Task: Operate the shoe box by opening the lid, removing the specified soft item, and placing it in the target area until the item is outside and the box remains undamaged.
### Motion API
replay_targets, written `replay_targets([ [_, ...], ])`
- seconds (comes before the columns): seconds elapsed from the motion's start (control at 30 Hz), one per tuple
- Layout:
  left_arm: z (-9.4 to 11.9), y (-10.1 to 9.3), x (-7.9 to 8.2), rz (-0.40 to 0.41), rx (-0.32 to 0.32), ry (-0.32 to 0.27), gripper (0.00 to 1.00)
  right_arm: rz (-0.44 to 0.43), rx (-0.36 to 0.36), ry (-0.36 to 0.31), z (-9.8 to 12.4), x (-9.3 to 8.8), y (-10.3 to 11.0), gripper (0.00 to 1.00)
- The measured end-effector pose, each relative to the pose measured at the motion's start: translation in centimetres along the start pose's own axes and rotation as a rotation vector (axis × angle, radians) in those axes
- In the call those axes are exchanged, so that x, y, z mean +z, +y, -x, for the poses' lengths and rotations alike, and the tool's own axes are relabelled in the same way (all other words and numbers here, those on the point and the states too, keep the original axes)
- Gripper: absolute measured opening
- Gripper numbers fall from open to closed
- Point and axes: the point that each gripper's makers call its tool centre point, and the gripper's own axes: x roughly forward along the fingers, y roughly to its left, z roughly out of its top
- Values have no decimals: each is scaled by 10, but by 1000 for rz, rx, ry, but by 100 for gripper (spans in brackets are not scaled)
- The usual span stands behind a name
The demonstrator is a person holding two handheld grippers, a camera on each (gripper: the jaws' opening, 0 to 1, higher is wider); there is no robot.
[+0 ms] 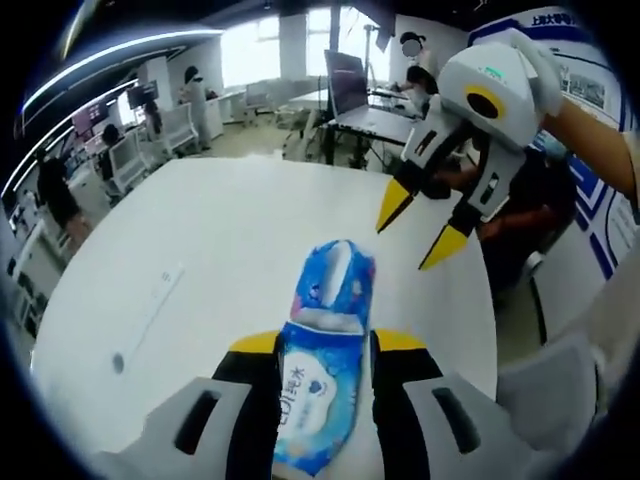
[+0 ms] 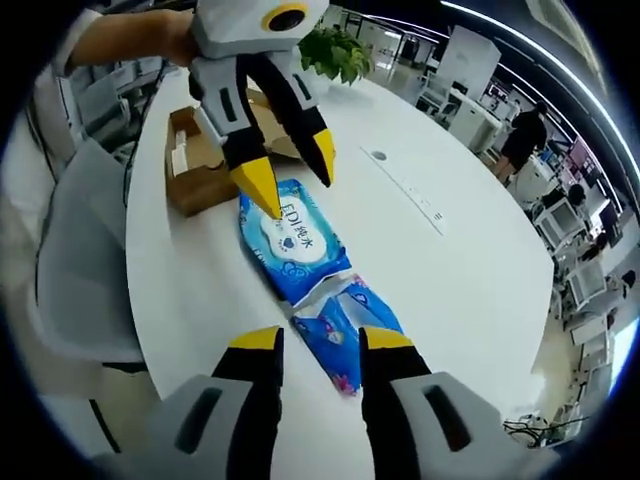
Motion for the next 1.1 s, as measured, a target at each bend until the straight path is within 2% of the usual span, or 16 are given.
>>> replay_targets([
  [0.33, 45, -5, -25, 54, 49, -16, 44, 9, 36, -40, 1, 30, 27, 34],
  [0.57, 81, -3, -41, 124, 100, -71, 49, 31, 62, -52, -4, 49, 41, 37],
  [0.73, 103, 1, -64, 159, 150, -62, 53, 40, 85, -68, -9, 65, 52, 41],
  [1.1, 150, 12, -102, 210, 238, -71, 55, 75, 132, -92, -21, 93, 71, 44],
])
